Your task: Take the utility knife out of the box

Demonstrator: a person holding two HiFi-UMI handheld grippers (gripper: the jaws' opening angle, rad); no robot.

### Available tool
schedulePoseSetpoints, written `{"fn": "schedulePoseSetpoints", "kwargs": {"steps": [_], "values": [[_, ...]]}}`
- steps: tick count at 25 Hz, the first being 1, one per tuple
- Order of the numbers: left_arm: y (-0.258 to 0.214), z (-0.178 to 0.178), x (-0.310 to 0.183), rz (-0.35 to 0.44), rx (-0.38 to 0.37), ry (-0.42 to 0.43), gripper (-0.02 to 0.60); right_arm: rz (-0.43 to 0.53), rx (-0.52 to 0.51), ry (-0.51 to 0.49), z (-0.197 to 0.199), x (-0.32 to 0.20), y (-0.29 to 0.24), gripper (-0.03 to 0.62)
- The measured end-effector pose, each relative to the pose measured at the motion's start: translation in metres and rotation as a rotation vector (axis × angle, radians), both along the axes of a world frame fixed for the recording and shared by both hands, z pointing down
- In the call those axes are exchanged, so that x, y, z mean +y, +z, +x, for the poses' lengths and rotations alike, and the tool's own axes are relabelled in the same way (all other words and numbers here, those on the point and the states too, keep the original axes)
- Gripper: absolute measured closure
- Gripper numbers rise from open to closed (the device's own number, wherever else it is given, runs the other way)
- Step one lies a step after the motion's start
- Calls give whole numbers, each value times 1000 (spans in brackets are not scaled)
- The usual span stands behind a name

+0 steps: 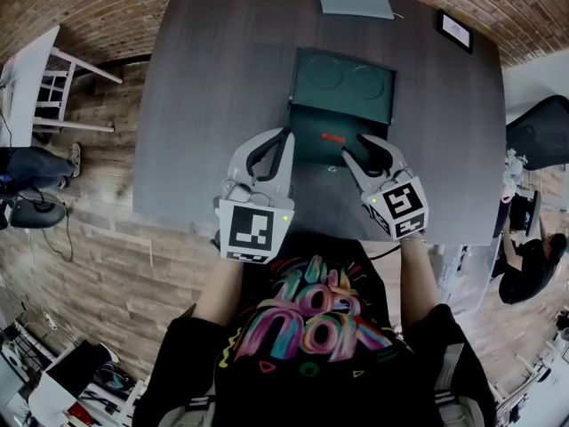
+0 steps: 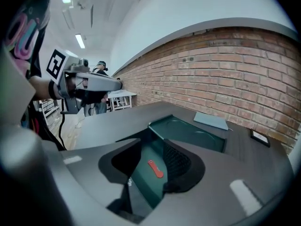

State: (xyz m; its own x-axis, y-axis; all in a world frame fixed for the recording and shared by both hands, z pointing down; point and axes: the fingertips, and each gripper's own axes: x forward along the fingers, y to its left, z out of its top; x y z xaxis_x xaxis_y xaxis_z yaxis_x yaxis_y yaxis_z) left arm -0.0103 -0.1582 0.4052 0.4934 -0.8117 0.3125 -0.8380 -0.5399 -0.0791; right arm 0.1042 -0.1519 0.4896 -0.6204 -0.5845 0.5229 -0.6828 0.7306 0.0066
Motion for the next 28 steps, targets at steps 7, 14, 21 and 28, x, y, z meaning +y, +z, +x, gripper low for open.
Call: {"fn": "schedulePoseSetpoints", "kwargs": {"steps": [7, 14, 21, 28], "values": [[-1, -3, 4, 11, -16, -7, 581, -52, 90, -107, -14, 0, 29, 442], [3, -9, 8, -4, -10, -35, 581, -96, 133, -141, -21, -8, 53, 433], [4, -19, 5, -1, -16, -63, 581, -152, 244, -219, -29, -15, 79, 433], [6, -25, -2, -2, -17, -89, 581, -172, 371, -314, -29, -18, 100, 431]]}}
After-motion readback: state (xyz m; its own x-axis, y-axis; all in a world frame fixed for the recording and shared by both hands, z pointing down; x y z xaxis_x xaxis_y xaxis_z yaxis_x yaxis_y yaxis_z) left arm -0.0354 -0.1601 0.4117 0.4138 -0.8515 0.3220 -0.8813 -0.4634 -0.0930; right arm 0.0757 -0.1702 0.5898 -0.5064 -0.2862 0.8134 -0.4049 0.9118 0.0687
